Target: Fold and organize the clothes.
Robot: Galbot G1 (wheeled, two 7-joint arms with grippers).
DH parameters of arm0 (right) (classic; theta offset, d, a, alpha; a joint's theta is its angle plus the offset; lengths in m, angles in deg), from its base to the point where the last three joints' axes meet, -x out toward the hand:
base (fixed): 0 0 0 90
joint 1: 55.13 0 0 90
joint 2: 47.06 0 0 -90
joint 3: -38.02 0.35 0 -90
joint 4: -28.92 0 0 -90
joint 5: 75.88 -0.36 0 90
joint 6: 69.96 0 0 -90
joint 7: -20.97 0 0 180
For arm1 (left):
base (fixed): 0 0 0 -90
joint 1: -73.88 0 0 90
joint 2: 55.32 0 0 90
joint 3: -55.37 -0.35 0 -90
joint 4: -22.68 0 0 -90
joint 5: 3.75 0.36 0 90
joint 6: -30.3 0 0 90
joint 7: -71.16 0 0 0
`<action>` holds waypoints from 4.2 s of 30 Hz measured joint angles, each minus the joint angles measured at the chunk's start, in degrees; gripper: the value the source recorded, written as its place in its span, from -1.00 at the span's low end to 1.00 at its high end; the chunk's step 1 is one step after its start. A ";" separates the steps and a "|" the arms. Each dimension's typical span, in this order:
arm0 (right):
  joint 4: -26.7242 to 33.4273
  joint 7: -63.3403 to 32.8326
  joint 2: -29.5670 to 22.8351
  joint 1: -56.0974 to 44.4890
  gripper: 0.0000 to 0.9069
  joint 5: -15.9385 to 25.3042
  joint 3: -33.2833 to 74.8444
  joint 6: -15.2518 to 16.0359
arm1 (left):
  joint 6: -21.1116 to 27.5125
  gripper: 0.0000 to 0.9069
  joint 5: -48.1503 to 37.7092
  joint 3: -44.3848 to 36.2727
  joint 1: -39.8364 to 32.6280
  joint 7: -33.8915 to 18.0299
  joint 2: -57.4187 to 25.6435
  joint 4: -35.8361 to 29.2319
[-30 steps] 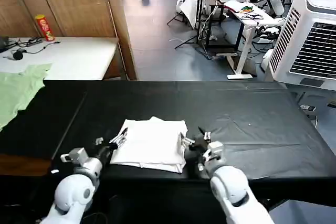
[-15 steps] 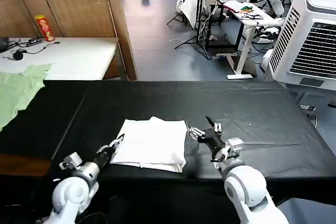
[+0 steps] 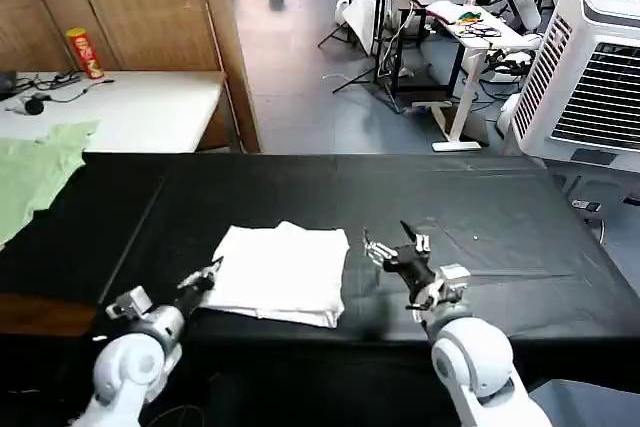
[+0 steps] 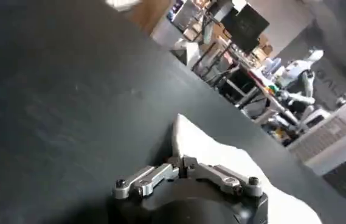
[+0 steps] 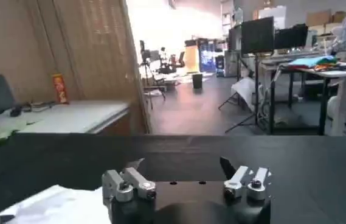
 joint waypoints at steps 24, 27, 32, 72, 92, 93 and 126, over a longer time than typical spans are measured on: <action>3.23 -0.90 -1.73 -2.37 0.94 6.95 1.61 1.74 | -2.07 -1.00 24.56 13.86 4.45 -1.14 -22.40 -9.14; 3.03 -0.76 -1.82 -2.96 0.94 7.33 1.56 1.72 | -0.40 -1.00 24.36 10.97 4.50 -2.10 -20.42 -13.37; 2.29 -0.52 -1.83 -4.11 0.94 6.54 1.62 1.57 | -0.44 -1.00 26.42 -0.05 2.64 -3.99 -15.08 -16.08; 20.08 -2.38 -11.47 10.08 -0.25 -11.96 -10.27 5.91 | -13.97 0.94 34.56 -16.14 5.63 0.96 -3.60 -14.97; 28.58 5.20 -6.98 18.55 -0.63 -3.92 -7.59 4.36 | -16.98 0.94 35.70 -11.74 11.25 -0.87 -1.99 -15.92; 29.05 5.99 -6.19 19.39 0.94 -2.88 -7.53 4.35 | -17.03 0.94 35.71 -11.64 11.47 -1.31 -1.98 -15.84; -7.95 -4.43 2.40 -30.06 0.94 13.14 4.76 -23.45 | -18.64 0.94 29.35 -5.16 29.36 -8.60 -4.09 -20.01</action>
